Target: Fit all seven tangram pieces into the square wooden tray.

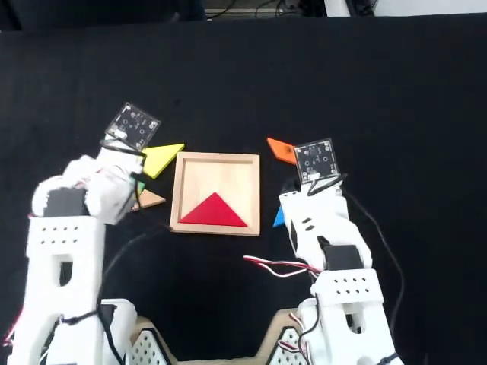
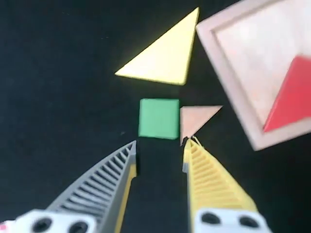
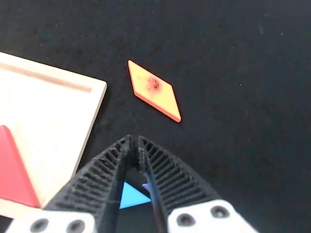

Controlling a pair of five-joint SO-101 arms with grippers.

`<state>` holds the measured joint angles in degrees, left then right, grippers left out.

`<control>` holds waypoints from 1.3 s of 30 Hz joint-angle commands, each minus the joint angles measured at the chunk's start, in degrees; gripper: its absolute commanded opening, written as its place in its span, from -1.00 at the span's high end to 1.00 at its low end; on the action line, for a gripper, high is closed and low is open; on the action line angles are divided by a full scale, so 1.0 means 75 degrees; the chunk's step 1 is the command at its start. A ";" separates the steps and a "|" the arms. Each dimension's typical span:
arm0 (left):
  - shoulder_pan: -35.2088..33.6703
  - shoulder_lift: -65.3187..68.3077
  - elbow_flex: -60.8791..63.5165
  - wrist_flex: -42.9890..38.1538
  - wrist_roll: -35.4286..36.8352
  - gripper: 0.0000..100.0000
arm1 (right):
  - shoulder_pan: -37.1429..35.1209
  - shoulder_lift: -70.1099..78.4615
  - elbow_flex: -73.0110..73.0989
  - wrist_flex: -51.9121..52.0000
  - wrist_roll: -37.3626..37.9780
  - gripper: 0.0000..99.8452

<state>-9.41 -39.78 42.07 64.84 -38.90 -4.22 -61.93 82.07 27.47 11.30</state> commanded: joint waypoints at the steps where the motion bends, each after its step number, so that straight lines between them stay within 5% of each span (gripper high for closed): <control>1: -0.0498 0.0563 -0.1201 0.0539 -0.1114 0.60 | 0.0129 -0.0100 -0.0041 -0.0188 -0.0070 0.97; 4: -0.0803 0.1184 -0.1776 0.0914 -0.1301 0.42 | 0.0129 -0.0100 -0.0041 -0.0188 -0.0047 0.97; 8: -0.0944 0.1840 -0.2233 0.1078 -0.1993 0.41 | 0.0129 -0.0100 -0.0029 -0.0188 -0.0023 0.97; 16: -0.0721 0.3130 -0.2057 -0.0551 -0.2063 0.41 | 0.0129 -0.0100 -0.0018 -0.0188 -0.0012 0.97; 27: -0.0088 0.5005 -0.2760 -0.1172 -0.2696 0.41 | 0.0117 -0.0100 0.0111 -0.0410 -0.0012 0.97; 39: 0.0334 0.7279 -0.5925 -0.0047 -0.3165 0.31 | 0.0117 -0.0100 0.0123 -0.0422 -0.0012 0.97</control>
<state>-7.47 12.88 4.97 62.99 -61.67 -4.22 -61.93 83.38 25.45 11.30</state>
